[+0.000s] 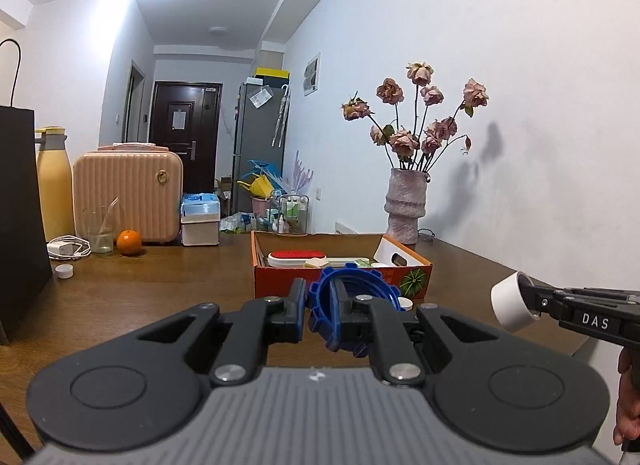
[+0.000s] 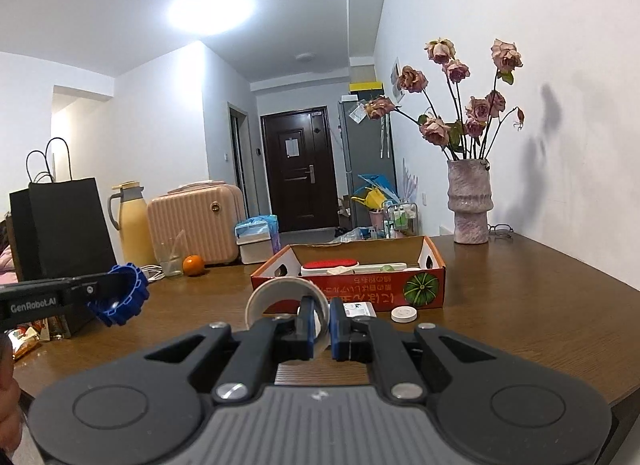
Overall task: Organize rigid objects
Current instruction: 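Lower the blue cap into the box with the left gripper while the right gripper releases the tape roll there, then withdraw both grippers from the box back toward the table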
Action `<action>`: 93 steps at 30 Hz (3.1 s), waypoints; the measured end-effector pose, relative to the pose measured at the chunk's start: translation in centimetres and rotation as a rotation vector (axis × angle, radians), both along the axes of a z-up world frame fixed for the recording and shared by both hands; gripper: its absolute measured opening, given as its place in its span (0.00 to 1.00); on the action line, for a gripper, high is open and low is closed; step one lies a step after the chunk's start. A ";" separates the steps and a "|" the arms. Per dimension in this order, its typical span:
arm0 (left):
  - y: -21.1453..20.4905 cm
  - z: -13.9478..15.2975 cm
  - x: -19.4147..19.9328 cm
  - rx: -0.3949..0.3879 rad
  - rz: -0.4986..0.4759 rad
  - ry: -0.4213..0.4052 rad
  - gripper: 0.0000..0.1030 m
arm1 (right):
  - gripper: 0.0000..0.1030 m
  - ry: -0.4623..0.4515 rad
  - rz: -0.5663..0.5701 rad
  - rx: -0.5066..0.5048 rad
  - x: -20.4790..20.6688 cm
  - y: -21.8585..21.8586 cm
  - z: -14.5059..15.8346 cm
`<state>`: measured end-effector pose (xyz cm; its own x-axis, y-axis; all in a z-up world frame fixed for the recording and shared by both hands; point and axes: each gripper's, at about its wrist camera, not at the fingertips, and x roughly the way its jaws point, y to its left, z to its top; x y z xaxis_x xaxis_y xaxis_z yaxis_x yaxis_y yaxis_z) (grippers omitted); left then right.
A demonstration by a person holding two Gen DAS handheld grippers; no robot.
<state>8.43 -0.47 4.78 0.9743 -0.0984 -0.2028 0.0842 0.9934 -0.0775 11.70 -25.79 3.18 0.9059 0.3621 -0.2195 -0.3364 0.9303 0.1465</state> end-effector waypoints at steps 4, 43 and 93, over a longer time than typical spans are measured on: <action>0.0 -0.3 1.7 0.007 -0.006 0.013 0.12 | 0.07 0.002 -0.004 -0.034 1.3 0.3 -0.4; 1.8 -7.7 42.9 0.081 -0.235 0.418 0.52 | 0.44 0.288 0.040 -0.043 43.0 5.3 -7.0; 1.4 0.9 15.3 0.043 0.026 -0.042 1.00 | 0.89 -0.081 -0.085 -0.115 15.7 1.2 1.1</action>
